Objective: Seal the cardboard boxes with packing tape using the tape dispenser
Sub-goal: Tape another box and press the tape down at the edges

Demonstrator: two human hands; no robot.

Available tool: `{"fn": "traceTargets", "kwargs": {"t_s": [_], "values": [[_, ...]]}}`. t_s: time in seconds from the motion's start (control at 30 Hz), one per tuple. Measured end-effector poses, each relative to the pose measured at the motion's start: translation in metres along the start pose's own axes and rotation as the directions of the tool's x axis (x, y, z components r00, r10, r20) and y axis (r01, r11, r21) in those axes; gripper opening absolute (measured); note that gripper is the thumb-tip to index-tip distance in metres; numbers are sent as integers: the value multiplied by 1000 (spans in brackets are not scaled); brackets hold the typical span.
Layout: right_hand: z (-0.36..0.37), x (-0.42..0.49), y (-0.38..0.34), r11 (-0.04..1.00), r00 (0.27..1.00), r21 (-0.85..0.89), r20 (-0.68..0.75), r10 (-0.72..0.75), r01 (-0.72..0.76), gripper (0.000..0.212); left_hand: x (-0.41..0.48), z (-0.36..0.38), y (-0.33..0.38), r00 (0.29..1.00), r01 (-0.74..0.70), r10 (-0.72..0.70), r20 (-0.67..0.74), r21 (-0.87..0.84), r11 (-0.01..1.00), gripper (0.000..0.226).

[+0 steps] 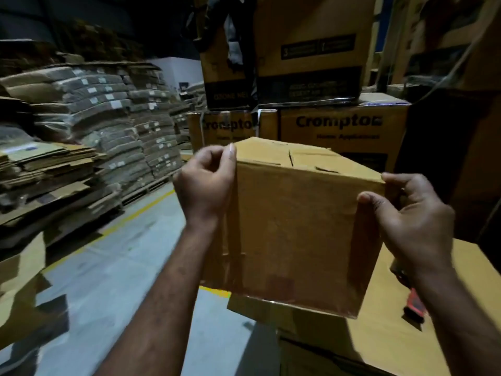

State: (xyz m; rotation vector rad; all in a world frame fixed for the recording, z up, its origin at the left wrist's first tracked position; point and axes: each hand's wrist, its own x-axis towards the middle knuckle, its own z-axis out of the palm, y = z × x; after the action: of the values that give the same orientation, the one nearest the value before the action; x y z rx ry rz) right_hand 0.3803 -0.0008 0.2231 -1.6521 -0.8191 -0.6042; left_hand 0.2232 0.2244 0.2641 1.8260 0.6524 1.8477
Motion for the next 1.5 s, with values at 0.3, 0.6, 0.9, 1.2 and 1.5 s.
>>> {"fn": "traceTargets", "kwargs": {"t_s": [0.3,0.6,0.9,1.2,1.5], "values": [[11,-36,125,958,989,-260,45,138,-122,48,-79,85,-97,797,384,-299,525,-58,921,23],[25,-18,144,749,824,-595,242,512,-291,33,-46,122,-136,533,43,-315,785,347,937,9],[29,10,125,627,683,-663,234,693,-409,41,-32,186,-108,447,-21,7,895,3,1000,13],[34,12,124,649,676,-574,211,706,-499,41,-94,252,-31,92,-113,271,958,-260,959,27],[-6,-3,218,496,505,-109,-85,859,-862,9,-117,285,-9,63,-97,269,961,-262,960,31]]}}
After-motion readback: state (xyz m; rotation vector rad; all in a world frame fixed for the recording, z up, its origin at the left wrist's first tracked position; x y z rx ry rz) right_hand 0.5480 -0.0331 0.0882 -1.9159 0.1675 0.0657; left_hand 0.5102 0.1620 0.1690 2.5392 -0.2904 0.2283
